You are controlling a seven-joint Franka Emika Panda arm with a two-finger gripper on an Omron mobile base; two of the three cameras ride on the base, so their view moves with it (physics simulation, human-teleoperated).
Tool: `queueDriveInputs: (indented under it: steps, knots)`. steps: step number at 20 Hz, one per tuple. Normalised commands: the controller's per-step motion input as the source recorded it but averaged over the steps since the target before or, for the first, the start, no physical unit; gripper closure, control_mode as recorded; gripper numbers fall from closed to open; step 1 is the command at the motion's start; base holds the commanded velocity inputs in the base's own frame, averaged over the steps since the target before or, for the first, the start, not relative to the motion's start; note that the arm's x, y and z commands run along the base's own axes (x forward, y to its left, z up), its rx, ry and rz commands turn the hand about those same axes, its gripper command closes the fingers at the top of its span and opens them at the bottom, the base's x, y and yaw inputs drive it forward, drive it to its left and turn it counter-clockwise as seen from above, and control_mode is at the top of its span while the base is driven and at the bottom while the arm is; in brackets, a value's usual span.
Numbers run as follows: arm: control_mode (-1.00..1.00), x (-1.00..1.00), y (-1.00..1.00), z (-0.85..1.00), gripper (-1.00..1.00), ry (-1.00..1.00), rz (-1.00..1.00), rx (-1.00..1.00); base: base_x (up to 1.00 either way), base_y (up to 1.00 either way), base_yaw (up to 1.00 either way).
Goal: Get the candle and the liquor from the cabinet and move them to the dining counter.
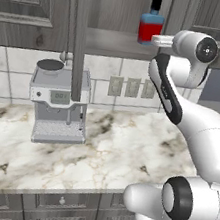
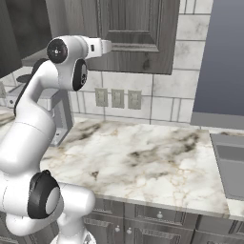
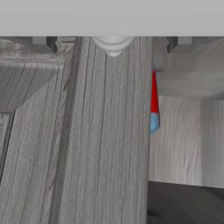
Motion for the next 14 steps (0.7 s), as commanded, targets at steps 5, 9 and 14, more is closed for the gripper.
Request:
queueDriveInputs:
  steps: [5, 9, 14]
  knots:
    - [-1.0, 0.0, 0.0, 0.0, -1.0, 0.0, 0.0, 0.0, 0.0, 0.0, 0.0]
    - [-1.0, 0.0, 0.0, 0.0, -1.0, 0.0, 0.0, 0.0, 0.0, 0.0, 0.0]
    - [-1.0, 0.0, 0.0, 0.0, -1.0, 0.0, 0.0, 0.0, 0.0, 0.0, 0.0]
